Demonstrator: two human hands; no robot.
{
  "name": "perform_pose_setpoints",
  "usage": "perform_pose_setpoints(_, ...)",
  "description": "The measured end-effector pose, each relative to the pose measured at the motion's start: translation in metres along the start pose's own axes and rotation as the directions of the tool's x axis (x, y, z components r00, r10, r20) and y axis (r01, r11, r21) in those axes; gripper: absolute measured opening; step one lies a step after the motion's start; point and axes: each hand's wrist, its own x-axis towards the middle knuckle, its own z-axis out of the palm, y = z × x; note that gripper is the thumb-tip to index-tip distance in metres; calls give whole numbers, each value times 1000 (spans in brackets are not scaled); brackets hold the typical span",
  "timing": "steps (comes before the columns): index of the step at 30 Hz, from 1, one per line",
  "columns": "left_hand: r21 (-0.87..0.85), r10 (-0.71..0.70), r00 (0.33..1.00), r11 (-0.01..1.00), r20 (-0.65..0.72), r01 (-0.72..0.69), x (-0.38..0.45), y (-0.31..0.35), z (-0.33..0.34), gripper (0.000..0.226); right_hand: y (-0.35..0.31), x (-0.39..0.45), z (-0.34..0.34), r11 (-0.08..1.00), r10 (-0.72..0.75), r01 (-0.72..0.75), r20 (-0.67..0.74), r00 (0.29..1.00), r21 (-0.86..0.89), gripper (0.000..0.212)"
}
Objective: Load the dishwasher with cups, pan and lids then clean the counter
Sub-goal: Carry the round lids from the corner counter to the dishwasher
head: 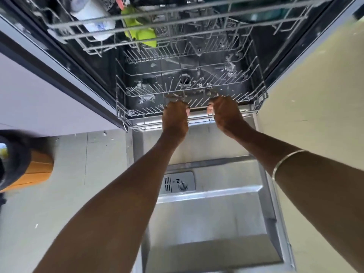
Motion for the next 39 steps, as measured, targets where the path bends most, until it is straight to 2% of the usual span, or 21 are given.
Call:
perform_pose_setpoints(4,63,22,1000,998,3,-23,-43,-2,1,35,11,-35,1,999,-32,32,6,999,40,31)
perform_pose_setpoints(7,34,14,999,999,37,-15,-82,4,-4,46,7,-83,-4,978,-115,116,13,993,-176,39)
perform_pose_setpoints(8,14,-6,999,1000,49,5,-95,8,-5,47,7,-97,-6,977,-115,118,25,993,-178,41)
perform_pose_setpoints(12,47,-4,994,999,105,-1,-144,15,-2,49,20,-144,5,986,-14,24,63,998,-164,31)
perform_pose_setpoints(14,63,16,989,998,149,-26,-169,10,4,51,31,-170,14,986,-61,65,25,998,-156,32)
perform_pose_setpoints(17,20,18,988,1000,155,-21,-212,4,10,43,41,-212,23,990,-3,13,68,998,-143,43)
perform_pose_setpoints(20,57,9,981,998,196,-21,-259,5,14,49,45,-255,24,988,48,-29,128,991,-150,54)
perform_pose_setpoints(23,45,-49,964,998,260,39,-299,13,12,52,50,-300,23,979,7,26,162,987,-202,47)
perform_pose_setpoints(28,12,-4,936,1000,352,0,-356,19,7,53,60,-359,24,979,31,11,203,979,-202,40)
perform_pose_setpoints(30,19,-8,915,1000,404,1,-371,19,8,50,66,-380,25,972,6,57,265,964,-229,32)
perform_pose_setpoints(32,38,-13,906,999,423,-3,-383,21,8,55,75,-397,27,959,-25,110,307,951,-263,36)
perform_pose_setpoints(36,54,-42,893,998,447,20,-400,27,9,55,76,-413,28,954,-33,105,250,968,-282,41)
perform_pose_setpoints(39,67,-89,898,996,431,66,-404,29,13,52,77,-416,29,929,-107,153,152,983,-338,40)
